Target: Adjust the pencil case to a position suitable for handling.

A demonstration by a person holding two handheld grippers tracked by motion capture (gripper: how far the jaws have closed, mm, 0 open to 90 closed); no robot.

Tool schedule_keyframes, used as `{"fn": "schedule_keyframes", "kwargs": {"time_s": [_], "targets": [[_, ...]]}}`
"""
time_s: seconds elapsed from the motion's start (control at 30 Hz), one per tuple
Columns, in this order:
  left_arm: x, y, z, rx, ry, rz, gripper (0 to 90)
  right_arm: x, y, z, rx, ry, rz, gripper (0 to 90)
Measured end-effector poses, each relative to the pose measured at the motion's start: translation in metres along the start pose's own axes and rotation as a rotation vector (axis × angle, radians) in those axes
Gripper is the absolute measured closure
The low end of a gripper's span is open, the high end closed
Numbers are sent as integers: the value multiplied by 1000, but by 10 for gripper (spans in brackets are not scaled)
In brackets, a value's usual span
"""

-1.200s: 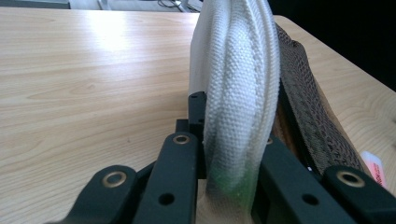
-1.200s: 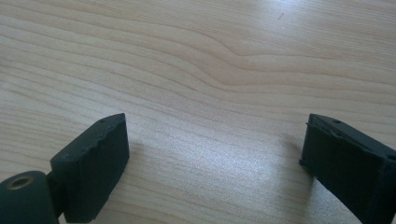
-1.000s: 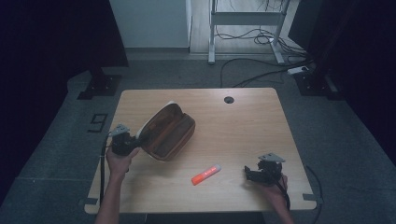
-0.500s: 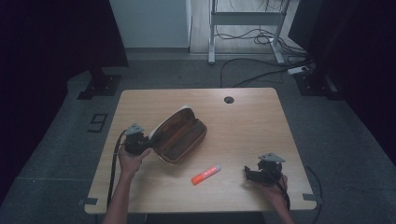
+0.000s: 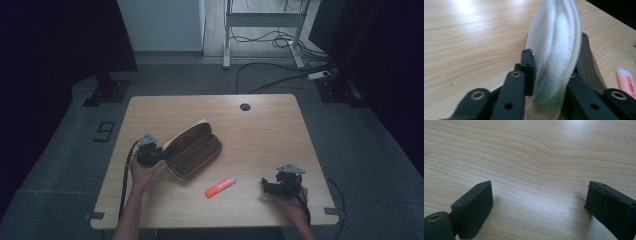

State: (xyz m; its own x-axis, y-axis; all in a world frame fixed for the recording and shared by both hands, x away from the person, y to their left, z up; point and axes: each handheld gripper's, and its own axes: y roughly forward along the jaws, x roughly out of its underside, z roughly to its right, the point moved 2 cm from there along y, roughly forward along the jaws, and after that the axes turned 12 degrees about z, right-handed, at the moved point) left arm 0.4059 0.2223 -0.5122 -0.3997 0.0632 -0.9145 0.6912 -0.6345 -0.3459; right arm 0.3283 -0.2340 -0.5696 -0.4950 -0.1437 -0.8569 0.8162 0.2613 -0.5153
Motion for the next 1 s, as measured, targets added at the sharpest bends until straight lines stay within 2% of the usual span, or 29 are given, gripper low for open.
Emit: {"fn": "schedule_keyframes", "kwargs": {"time_s": [0.07,0.17,0.23,0.27,0.3,0.4,0.47,0.63,0.8,1.0], "targets": [[2,-1,0,-14,11,-7,740,0,0,0,0,0,0,71],[1,-5,0,-16,-20,23,632,0,0,0,0,0,1,71],[0,-7,0,-26,-24,24,524,0,0,0,0,0,0,71],[0,-8,0,-32,-25,20,425,0,0,0,0,0,1,71],[0,-9,0,-41,-26,20,425,0,0,0,0,0,1,71],[0,-17,2,-54,-32,45,294,0,0,0,0,1,1,71],[2,-23,4,-85,-23,54,246,0,0,0,0,0,0,71],[8,-34,8,-151,2,41,189,0,0,0,0,0,1,71],[13,-46,13,-183,32,49,174,0,1,0,-3,-1,0,71],[17,-63,18,-194,34,77,174,0,1,0,-3,-1,1,73]]}}
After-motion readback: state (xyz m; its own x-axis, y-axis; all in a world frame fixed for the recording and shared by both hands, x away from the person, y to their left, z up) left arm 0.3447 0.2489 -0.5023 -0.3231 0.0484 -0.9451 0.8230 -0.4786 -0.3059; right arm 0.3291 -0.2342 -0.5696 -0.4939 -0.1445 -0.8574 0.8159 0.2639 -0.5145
